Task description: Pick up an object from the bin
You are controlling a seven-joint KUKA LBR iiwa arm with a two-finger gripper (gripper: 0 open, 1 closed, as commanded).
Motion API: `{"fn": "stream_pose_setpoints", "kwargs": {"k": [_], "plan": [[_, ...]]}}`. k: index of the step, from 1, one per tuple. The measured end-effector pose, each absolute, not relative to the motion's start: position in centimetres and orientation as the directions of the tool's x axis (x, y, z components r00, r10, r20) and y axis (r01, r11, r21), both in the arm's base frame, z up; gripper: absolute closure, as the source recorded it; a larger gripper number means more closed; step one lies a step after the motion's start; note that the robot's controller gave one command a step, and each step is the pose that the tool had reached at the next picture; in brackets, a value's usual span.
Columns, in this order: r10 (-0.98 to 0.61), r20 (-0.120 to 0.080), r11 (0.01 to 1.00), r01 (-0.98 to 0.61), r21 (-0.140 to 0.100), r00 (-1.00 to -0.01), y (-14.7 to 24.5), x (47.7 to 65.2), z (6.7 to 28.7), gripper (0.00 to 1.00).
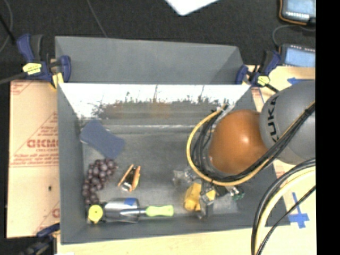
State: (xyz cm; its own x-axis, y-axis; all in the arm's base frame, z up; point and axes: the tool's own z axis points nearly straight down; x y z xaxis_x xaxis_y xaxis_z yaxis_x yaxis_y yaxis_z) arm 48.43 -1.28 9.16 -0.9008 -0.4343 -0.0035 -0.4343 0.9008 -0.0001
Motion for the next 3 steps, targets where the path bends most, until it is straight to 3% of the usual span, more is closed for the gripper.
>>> {"fn": "stream_pose_setpoints", "kwargs": {"k": [1,2,3], "plan": [[-0.426,-0.003,0.905,-0.426,-0.001,-0.905,-7.7,51.0,8.0,1.00],[-0.425,-0.003,0.905,-0.425,-0.001,-0.905,-7.7,51.0,8.0,1.00],[-0.400,-0.003,0.917,-0.400,-0.001,-0.917,-9.1,50.3,28.4,1.00]]}}
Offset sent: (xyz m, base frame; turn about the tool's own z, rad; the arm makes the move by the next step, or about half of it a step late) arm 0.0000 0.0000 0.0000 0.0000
